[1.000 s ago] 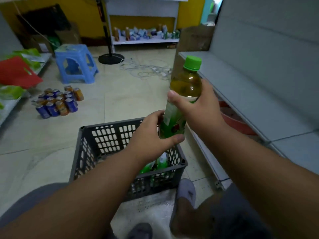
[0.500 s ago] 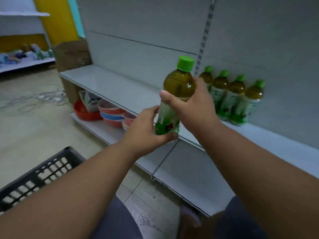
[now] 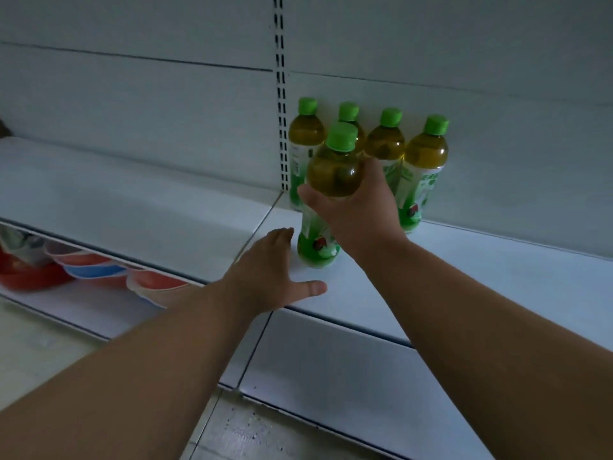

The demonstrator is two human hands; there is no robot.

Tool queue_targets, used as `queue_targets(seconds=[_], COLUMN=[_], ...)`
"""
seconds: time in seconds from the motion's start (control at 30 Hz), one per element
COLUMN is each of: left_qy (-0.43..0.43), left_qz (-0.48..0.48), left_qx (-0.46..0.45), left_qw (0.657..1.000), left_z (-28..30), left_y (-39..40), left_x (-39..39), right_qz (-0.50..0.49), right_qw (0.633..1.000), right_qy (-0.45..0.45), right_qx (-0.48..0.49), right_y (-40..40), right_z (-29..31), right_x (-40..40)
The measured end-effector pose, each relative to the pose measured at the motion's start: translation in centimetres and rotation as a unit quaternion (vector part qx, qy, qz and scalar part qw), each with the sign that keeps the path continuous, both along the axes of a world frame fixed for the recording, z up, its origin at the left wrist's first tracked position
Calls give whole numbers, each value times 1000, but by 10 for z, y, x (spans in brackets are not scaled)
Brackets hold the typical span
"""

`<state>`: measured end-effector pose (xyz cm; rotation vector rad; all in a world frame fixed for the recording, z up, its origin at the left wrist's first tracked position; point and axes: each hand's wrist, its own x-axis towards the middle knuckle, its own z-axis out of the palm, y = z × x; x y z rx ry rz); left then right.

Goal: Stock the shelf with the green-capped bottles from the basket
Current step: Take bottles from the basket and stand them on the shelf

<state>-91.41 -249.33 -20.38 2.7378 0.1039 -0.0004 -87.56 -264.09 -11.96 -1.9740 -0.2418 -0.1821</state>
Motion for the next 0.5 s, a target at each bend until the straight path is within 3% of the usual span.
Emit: queue_targets(seconds=[0.2,0.5], left_qy=[-29,-16], left_qz=[24,30], left_qx=[109,119], left_qw=[993,992], left_z=[-32,-45], left_y=[-2,0], left_x=[10,15], right_qz=[7,-6], right_qw=[1000,990], right_qy=[29,21], right_qx=[2,-140], right_y=[23,29], right_z=[-18,-50], right_x=[21,24])
